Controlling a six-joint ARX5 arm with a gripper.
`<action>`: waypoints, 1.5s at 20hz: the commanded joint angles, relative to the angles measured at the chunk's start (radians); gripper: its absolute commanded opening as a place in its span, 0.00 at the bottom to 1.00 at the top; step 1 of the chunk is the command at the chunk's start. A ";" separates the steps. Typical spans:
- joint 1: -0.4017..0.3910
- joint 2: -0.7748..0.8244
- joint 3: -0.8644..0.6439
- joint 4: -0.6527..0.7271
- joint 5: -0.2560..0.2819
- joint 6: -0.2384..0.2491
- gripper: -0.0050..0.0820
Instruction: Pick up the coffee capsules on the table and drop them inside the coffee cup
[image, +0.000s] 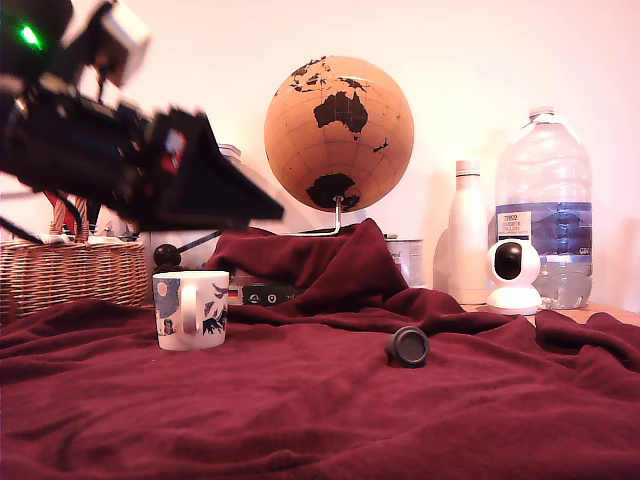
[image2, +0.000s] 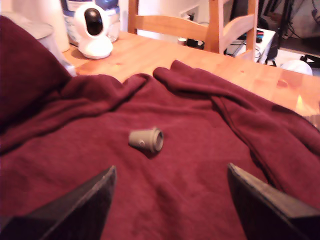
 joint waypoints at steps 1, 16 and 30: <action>-0.012 0.026 -0.018 0.035 0.005 0.004 0.80; -0.074 0.239 0.125 0.080 0.005 0.004 0.79; -0.097 0.404 0.315 0.040 0.013 0.000 0.80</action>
